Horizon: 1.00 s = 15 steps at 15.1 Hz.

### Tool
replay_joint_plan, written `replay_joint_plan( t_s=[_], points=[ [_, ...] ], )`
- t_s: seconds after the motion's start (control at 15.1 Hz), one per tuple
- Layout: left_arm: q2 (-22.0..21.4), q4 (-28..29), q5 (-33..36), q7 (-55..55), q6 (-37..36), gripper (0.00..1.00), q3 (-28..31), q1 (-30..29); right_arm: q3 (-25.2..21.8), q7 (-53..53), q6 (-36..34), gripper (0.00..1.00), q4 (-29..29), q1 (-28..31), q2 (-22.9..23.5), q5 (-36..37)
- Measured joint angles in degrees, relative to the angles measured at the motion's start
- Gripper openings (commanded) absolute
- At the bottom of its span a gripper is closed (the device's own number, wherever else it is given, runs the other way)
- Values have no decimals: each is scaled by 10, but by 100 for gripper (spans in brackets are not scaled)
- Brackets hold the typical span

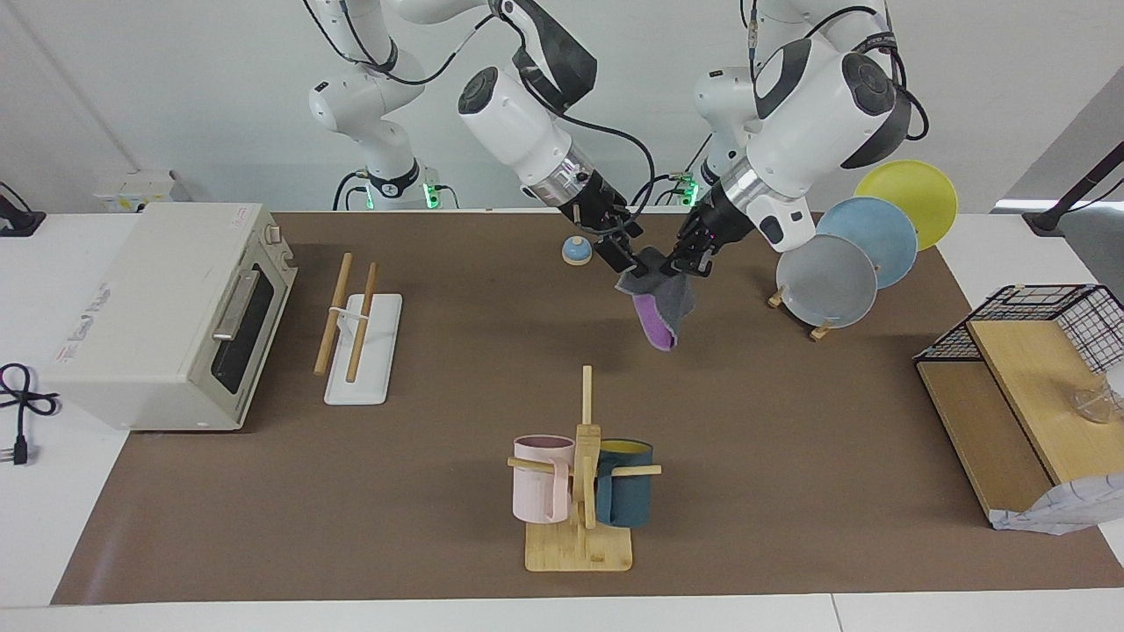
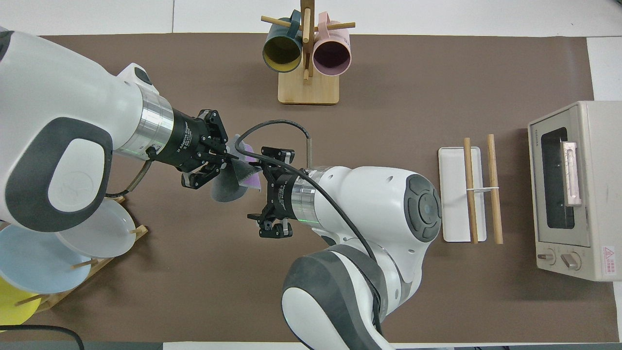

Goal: Fold towel and hang on rack
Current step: 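Grasp the hanging towel with the right gripper below the left gripper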

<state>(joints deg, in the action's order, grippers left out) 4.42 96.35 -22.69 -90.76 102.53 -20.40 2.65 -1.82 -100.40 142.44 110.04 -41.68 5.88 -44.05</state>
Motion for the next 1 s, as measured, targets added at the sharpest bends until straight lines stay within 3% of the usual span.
replay_joint_plan(
  t_s=[0.27,0.6,1.0],
  points=[
    [0,0,0,-4,0,0,0,0,1,16,9,100,9,0,-2,0],
    [0,0,0,-8,0,0,-1,0,2,22,88,100,16,-2,7,0],
    [0,0,0,-13,0,0,-1,0,4,22,116,100,15,-10,20,0]
  ],
)
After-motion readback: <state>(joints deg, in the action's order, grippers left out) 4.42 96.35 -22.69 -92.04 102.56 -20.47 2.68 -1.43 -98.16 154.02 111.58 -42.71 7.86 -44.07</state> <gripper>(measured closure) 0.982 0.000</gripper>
